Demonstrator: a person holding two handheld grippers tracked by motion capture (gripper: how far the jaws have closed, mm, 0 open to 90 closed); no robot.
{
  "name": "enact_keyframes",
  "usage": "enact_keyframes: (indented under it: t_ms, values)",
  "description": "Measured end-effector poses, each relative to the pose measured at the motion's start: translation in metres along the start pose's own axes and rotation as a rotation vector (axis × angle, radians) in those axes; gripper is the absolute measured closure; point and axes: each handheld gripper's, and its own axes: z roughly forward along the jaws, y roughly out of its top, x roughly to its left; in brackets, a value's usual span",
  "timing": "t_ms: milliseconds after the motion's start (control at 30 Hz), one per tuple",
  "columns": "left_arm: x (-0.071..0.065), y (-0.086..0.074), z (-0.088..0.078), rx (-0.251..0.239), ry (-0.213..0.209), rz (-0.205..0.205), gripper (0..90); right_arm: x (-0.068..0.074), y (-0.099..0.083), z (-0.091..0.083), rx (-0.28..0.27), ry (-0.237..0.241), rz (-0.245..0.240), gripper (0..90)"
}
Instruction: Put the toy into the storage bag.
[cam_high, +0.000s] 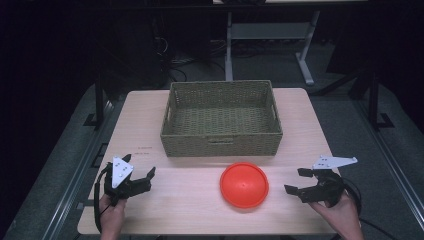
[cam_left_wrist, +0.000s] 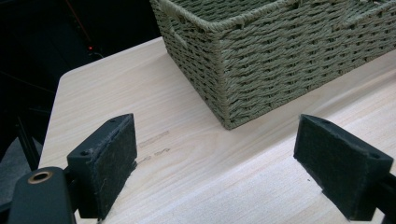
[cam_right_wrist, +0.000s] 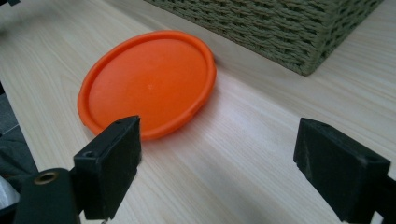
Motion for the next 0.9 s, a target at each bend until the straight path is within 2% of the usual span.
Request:
enact_keyframes:
  t_ms: [200,433,600,867,900]
  values:
    - [-0.001,0.0,0.0,0.001,0.004,0.005,12.7,0.004,0.011,0.011,0.038,-0.001,-0.007,14.3]
    - [-0.001,0.0,-0.001,0.002,0.002,0.012,12.8,0.009,0.024,0.026,0.064,0.05,-0.032,17.3]
    - [0.0,0.0,-0.001,-0.002,0.002,0.003,12.8,0.014,0.034,0.033,0.095,0.052,-0.028,16.6]
    - [-0.001,0.0,0.0,0.003,0.007,0.013,12.7,0.011,0.047,0.052,0.164,0.084,-0.005,19.6]
    - [-0.001,0.0,0.0,0.003,0.007,0.013,12.7,0.011,0.049,0.054,0.169,0.085,-0.017,19.9]
